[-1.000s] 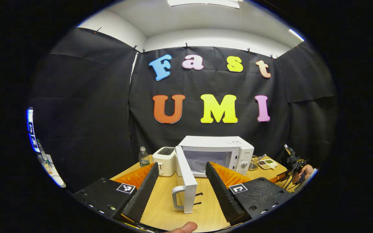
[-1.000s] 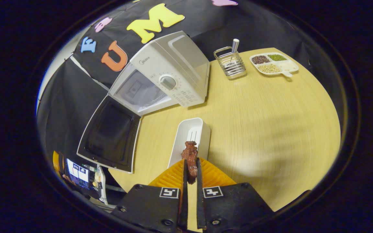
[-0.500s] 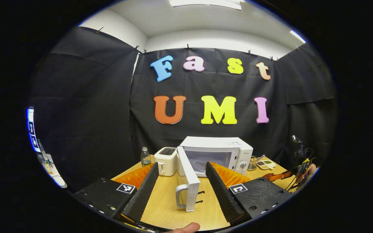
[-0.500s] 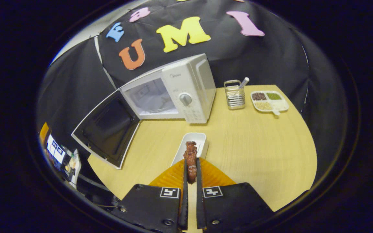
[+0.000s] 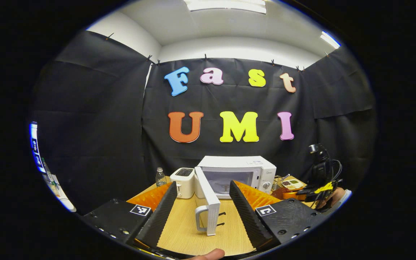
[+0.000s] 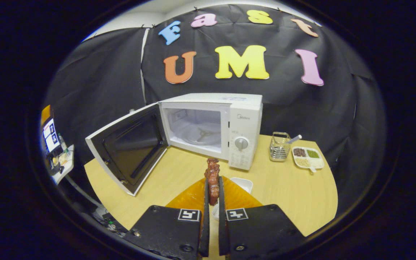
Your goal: Open the microwave oven with the left hand, put the food in, and close the microwave oven.
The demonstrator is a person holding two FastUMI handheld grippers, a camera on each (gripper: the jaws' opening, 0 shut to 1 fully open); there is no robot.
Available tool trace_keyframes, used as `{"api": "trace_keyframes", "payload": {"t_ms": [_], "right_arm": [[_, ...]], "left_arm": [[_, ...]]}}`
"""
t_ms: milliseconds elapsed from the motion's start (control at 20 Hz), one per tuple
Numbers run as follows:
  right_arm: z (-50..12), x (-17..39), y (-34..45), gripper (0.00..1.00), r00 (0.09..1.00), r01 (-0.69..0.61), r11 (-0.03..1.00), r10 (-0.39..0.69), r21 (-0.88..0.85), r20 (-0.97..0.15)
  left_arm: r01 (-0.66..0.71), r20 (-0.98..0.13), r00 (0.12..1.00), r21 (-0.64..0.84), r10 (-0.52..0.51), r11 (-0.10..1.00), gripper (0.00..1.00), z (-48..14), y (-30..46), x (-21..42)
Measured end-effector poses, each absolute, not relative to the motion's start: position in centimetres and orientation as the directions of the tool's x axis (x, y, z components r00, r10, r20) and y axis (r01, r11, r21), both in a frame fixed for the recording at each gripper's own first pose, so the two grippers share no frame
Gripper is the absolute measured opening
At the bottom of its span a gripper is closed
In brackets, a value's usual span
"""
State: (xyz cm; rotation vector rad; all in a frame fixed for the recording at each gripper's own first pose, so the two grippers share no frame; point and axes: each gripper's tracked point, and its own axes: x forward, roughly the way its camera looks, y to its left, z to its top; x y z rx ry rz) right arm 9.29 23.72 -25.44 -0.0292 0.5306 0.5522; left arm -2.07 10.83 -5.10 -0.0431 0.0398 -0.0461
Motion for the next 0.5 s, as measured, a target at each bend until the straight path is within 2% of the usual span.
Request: {"api": "trace_keyframes", "payload": {"t_ms": [200, 500], "right_arm": [[-25.6, 12.3, 28.3, 0.13, 0.736, -0.532, 0.843, 0.504, 0.073, -0.453], [-24.3, 18.9, 34.9, 0.13, 0.797, -0.512, 0.854, 0.511, 0.088, -0.322]], "left_arm": [[0.05, -0.037, 0.998, -0.035, -0.052, 0.998, 0.89, -5.4, 11.3, -2.7], [0.029, -0.062, 0.998, -0.032, -0.031, 0.999, 0.89, -7.0, 12.4, -1.6]]}}
